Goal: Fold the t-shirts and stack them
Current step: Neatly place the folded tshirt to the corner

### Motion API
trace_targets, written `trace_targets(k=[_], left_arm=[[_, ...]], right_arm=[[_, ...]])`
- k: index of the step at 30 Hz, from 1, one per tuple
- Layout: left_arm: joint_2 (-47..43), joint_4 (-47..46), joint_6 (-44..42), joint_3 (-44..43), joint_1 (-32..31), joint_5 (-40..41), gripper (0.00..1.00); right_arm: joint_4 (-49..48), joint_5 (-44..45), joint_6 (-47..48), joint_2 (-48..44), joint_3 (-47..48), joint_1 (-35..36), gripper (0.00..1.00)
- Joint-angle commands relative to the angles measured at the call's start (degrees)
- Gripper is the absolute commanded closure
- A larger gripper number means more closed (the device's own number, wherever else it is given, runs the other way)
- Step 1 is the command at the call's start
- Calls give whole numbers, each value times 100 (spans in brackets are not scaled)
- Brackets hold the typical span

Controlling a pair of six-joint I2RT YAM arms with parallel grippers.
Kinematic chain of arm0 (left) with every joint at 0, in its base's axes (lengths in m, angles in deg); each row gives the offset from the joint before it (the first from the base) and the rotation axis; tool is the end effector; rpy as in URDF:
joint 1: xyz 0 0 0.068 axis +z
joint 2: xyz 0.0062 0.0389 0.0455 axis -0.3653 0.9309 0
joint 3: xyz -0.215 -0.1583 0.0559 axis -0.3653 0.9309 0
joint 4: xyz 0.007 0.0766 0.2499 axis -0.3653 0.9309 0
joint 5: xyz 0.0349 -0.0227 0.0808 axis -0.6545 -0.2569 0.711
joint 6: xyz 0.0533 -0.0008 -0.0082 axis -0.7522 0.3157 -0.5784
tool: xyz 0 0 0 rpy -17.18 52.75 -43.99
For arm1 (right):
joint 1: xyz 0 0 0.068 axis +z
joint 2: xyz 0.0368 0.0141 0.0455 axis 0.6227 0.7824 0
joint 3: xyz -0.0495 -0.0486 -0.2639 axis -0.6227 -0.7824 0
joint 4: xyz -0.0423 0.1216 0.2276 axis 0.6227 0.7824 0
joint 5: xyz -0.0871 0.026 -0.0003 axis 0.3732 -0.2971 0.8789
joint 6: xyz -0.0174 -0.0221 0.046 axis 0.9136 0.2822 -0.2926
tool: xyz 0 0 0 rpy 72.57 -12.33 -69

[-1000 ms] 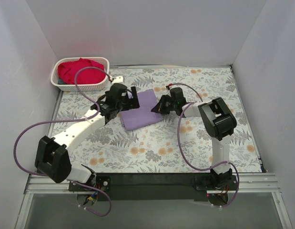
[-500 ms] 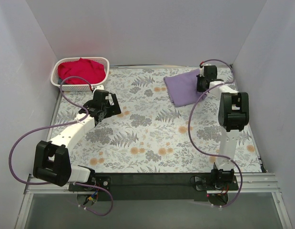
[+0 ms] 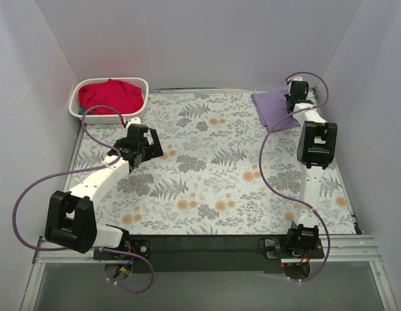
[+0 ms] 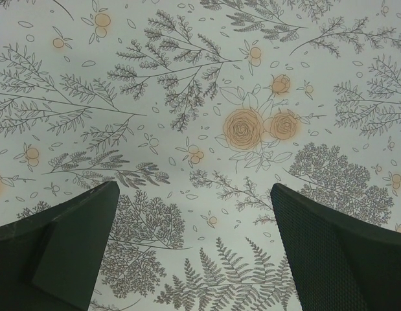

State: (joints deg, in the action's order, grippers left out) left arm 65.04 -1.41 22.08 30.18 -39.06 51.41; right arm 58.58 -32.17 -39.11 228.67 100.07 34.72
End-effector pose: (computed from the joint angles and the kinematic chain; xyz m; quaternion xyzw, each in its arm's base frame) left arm 0.2683 -0.0745 0.2321 -0.4123 0.8319 -0.1227 0.3505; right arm 0.5548 -0.0490 0.1618 -0.0050 0.8798 -0.2250 0.4188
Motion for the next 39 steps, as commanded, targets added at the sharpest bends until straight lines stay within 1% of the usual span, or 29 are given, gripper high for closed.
trace_targets(k=[1,2,5,6,8,9,11,12,13,15,18,21,22,25,26,28,29,31,32,34,37,39], left_arm=[[-105,-75,-64,14,23,162,2],[-62,-66,-64,-3,23,153,2],[-18,-75,-73,-4,23,118,2],[0,-58,-73,-21,23,92,2],[0,-57,-73,-30,23,74,2],[-35,-49,-81,-30,23,56,2],[-87,-49,-73,-30,23,47,2],[-114,-57,-73,-30,23,39,2],[-192,-57,-64,-30,23,39,2],[-281,-66,-64,-30,23,39,2],[-413,-66,-64,-39,23,39,2],[-501,-66,-55,-39,23,30,2],[-527,-75,-46,-39,23,30,2],[-615,-84,-37,-21,23,-5,2],[-641,-92,-37,-21,23,-5,2],[-685,-84,-37,-21,23,3,2],[-694,-92,-37,-12,23,3,2],[-747,-93,-29,-12,23,-14,3],[-764,-101,-29,-12,23,-23,3],[-782,-101,-20,5,23,-40,3],[-808,-119,-20,5,23,-49,3],[-817,-119,-20,5,23,-49,3]], right_arm=[[-367,524,104,91,373,-95,95],[-376,550,-36,100,382,-121,95],[-403,611,-317,65,303,-218,79],[-385,620,-362,30,172,-236,72],[-385,778,-546,-163,22,-236,65],[-385,866,-643,-251,-83,-245,59],[-385,971,-801,-585,-390,-262,54],[-385,1007,-985,-708,-487,-280,48],[-377,1059,-1065,-979,-679,-280,46],[-350,1016,-1275,-1261,-856,-280,45],[-166,613,-1591,-1806,-1225,-280,45],[-16,-98,-2101,-2307,-1735,-280,45],[10,-544,-2355,-2500,-1858,-280,46],[89,-1205,-2778,-2825,-2490,-280,47],[72,-1373,-3084,-2897,-2649,-280,47],[54,-1864,-3384,-3011,-3062,-289,47],[2,-1954,-3664,-3038,-3185,-289,48],[-340,-2479,-4017,-3090,-3607,-333,48],[-507,-2613,-4375,-3099,-3765,-359,49],[-1077,-2850,-4676,-3091,-4107,-368,50],[-1894,-3027,-5274,-2995,-4477,-368,50],[-2133,-3088,-5607,-2793,-4540,-368,52]])
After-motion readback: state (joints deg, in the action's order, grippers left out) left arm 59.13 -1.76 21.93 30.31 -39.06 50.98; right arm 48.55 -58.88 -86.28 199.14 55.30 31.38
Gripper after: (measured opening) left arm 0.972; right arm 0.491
